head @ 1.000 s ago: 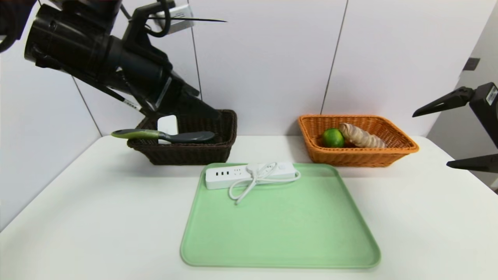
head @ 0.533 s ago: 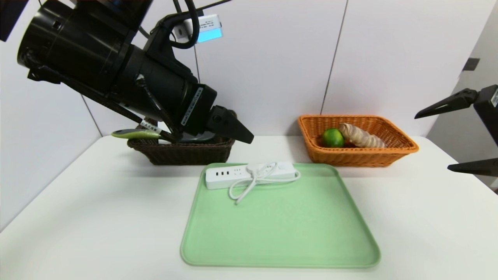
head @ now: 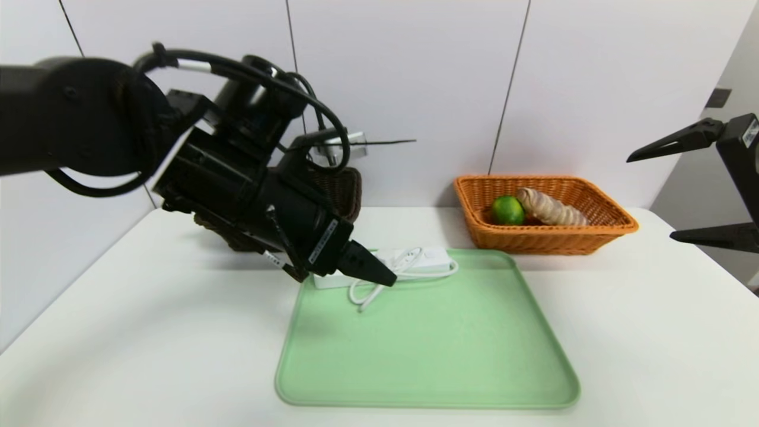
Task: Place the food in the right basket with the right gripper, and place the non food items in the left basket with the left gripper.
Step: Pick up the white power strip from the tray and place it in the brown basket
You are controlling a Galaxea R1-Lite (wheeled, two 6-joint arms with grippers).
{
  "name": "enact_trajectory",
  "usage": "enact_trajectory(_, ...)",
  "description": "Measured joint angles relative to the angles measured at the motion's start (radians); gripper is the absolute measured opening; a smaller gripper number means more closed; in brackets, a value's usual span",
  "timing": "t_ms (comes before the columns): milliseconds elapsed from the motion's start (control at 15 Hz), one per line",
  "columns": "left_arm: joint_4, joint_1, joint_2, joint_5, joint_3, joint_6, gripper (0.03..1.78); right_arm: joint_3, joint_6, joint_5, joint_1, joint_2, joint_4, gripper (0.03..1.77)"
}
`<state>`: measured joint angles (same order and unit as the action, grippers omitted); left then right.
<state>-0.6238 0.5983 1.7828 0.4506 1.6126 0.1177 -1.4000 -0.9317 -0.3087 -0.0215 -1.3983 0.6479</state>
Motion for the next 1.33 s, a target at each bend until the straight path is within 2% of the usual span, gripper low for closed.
enact_trajectory(200,0.187,0.008,0.053,0.01,-0.111,-0.086,1.69,0.033,-0.039,-0.034,-0.001,-0.001,-0.049,1.71)
enact_trajectory(600,0.206,0.015,0.123,0.007,-0.14,-0.17,1.69,0.091,-0.053,-0.061,-0.001,-0.001,-0.101,1.71)
enact_trajectory(733,0.209,0.015,0.132,0.002,-0.142,-0.174,1.69,0.093,-0.052,-0.078,-0.001,-0.001,-0.101,1.71)
enact_trajectory(933,0.212,0.013,0.151,-0.033,-0.132,-0.173,1.69,0.094,-0.052,-0.08,0.001,-0.001,-0.101,1.71)
enact_trajectory(1133,0.259,0.013,0.18,-0.056,-0.119,-0.171,1.69,0.091,-0.045,-0.079,0.016,0.002,-0.102,1.71)
enact_trajectory(1333,0.267,0.008,0.212,-0.063,-0.1,-0.173,1.69,0.093,-0.041,-0.091,0.038,0.006,-0.102,1.71)
